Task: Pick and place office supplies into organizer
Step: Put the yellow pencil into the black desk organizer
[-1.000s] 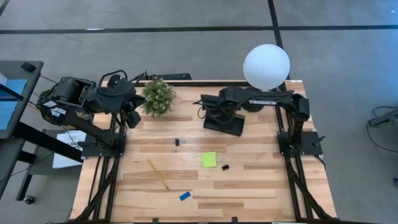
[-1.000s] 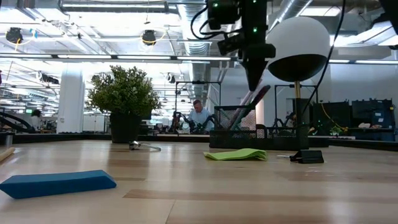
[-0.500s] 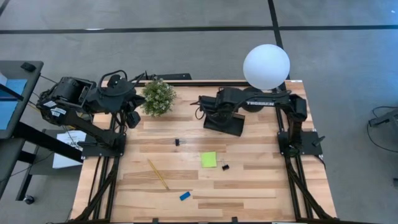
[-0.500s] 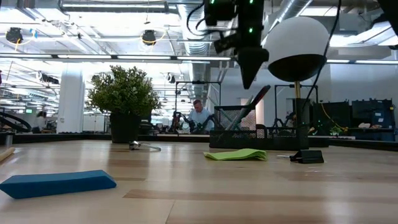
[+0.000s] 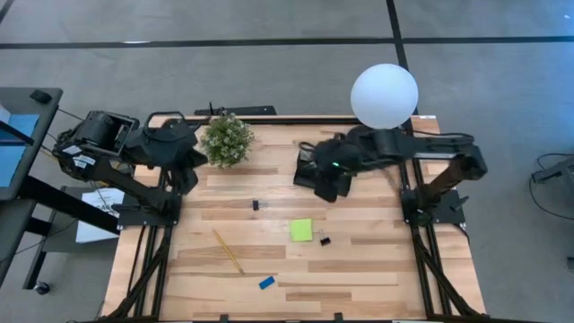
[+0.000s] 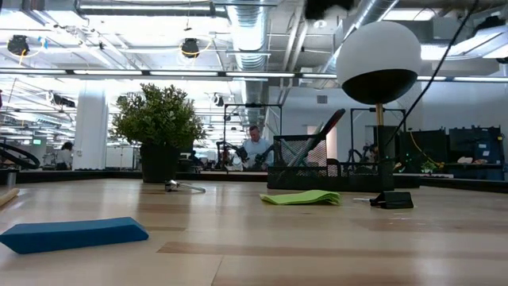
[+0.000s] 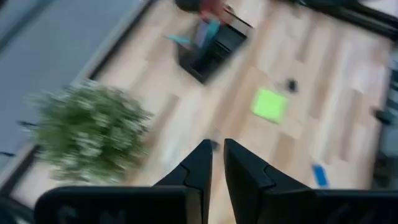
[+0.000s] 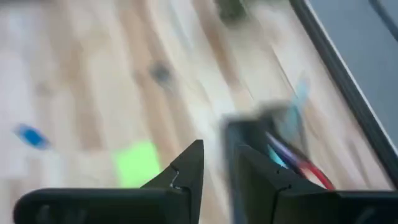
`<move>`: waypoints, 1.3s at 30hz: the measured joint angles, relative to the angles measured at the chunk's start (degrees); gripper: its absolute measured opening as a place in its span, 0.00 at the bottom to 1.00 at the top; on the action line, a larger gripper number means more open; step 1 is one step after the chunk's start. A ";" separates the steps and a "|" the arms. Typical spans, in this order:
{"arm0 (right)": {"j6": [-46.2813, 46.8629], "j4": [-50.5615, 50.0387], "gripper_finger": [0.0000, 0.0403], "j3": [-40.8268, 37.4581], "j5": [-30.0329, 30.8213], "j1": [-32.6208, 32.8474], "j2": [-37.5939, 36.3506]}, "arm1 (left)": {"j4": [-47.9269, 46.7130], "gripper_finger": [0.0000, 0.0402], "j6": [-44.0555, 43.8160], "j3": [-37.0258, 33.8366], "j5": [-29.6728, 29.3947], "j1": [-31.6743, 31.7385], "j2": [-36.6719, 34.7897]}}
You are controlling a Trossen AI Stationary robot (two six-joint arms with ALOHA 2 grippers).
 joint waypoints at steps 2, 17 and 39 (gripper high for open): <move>-0.13 4.70 0.19 0.00 0.01 2.74 -1.30 | -0.09 0.09 0.27 -1.64 2.72 -1.32 -0.01; -0.82 15.73 0.19 -0.02 0.40 8.71 -2.36 | 44.07 0.09 13.94 -37.63 33.85 -14.08 0.87; 0.69 8.52 0.19 -0.04 -1.31 12.06 -2.42 | 57.84 0.25 22.26 -47.21 39.07 -14.76 23.89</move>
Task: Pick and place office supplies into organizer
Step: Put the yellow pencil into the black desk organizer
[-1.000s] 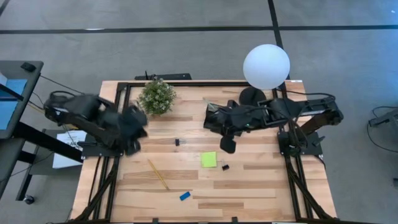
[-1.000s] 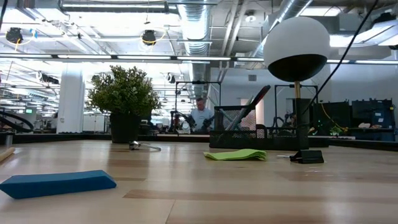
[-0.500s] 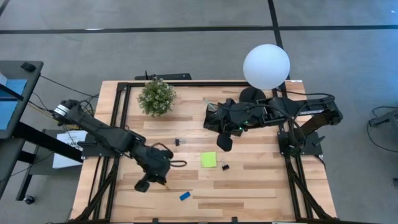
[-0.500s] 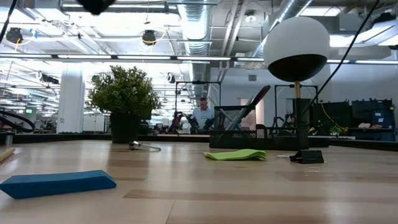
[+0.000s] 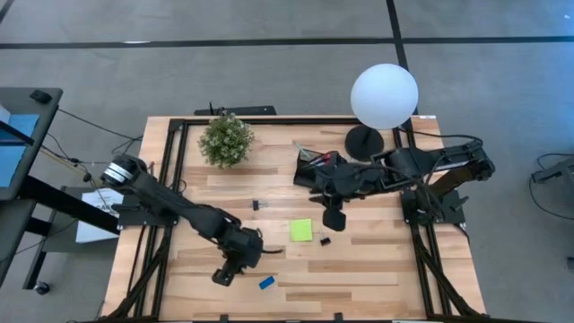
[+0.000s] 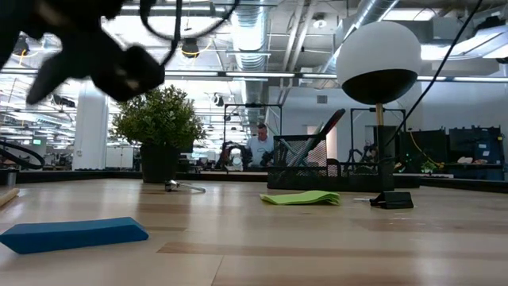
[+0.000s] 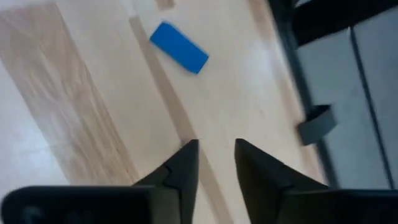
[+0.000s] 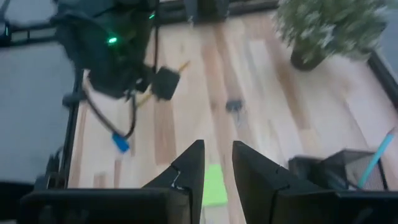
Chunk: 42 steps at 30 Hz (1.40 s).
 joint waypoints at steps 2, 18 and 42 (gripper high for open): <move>0.00 -1.95 0.19 0.00 0.01 1.28 0.01 | -0.19 0.30 1.86 0.00 -1.00 -0.04 2.36; 0.00 -3.35 0.19 0.00 0.20 6.01 -0.01 | -0.16 0.34 7.76 0.00 -4.71 -1.04 9.76; -0.01 -3.28 0.19 0.00 0.14 2.26 -0.01 | -1.76 0.33 15.78 2.09 -14.97 -8.24 9.69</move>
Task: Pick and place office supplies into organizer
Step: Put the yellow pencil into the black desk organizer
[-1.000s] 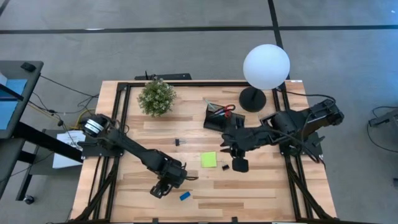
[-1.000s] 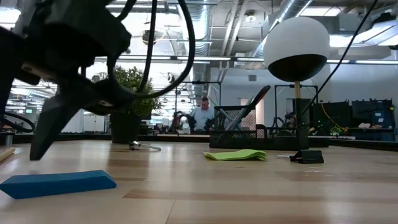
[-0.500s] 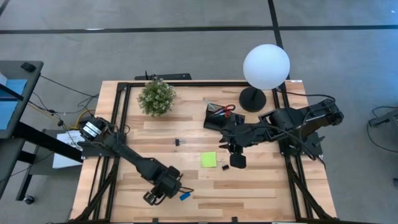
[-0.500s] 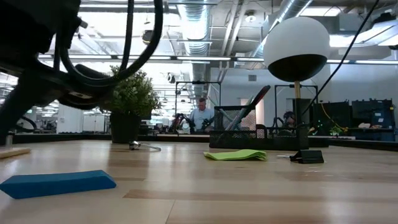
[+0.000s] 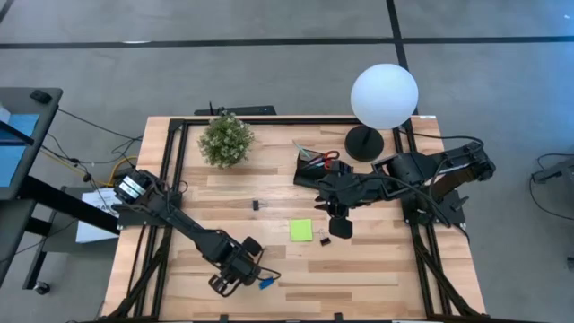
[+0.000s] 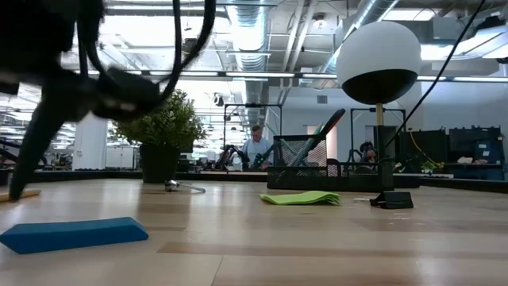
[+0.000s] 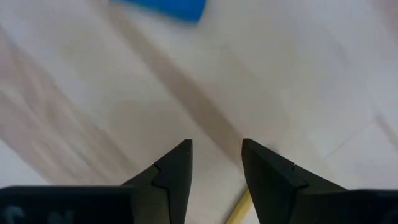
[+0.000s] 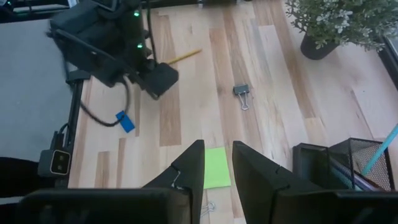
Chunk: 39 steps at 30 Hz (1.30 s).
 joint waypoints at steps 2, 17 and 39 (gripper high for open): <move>0.00 0.02 0.19 0.00 0.02 0.25 0.00 | -0.27 0.33 2.93 1.83 -0.40 -0.26 -0.02; 0.09 0.00 0.19 0.00 -0.04 1.46 0.00 | -6.32 0.33 13.96 3.85 -1.42 -6.80 -0.13; 0.03 0.11 0.19 0.00 0.04 1.39 0.00 | -3.92 0.33 13.25 3.59 -6.72 -8.53 -0.06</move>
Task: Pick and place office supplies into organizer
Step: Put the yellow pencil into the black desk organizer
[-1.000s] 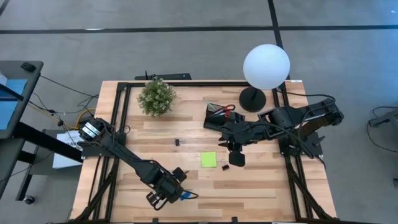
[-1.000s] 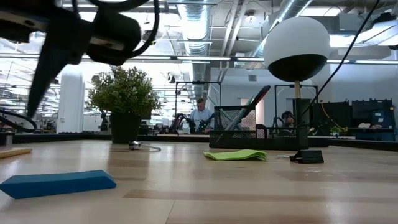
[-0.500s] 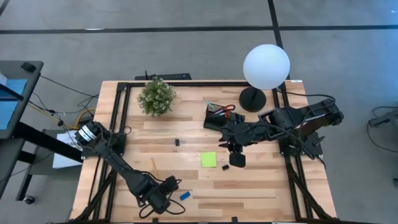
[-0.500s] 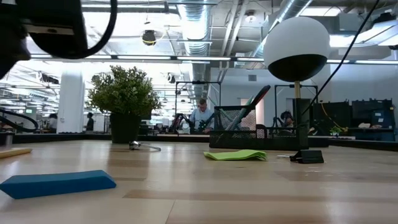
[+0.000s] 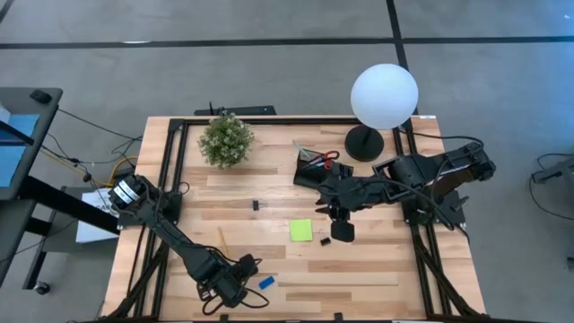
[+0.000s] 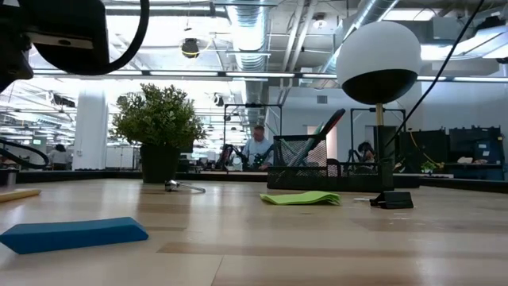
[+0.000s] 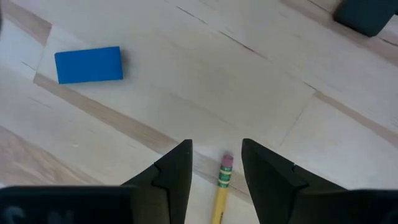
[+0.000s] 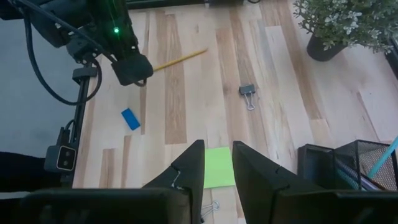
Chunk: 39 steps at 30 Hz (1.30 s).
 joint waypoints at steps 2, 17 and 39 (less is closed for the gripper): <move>0.00 0.00 0.19 0.00 0.00 -0.02 0.00 | -0.07 0.33 -0.02 0.00 0.02 0.00 0.02; 0.00 0.00 0.19 0.00 0.00 -0.04 0.00 | 4.06 0.33 0.24 -4.66 -1.93 -0.07 0.11; 0.02 0.01 0.19 -0.02 0.00 -0.04 0.00 | 4.68 0.33 -0.19 -4.63 0.46 -0.17 0.11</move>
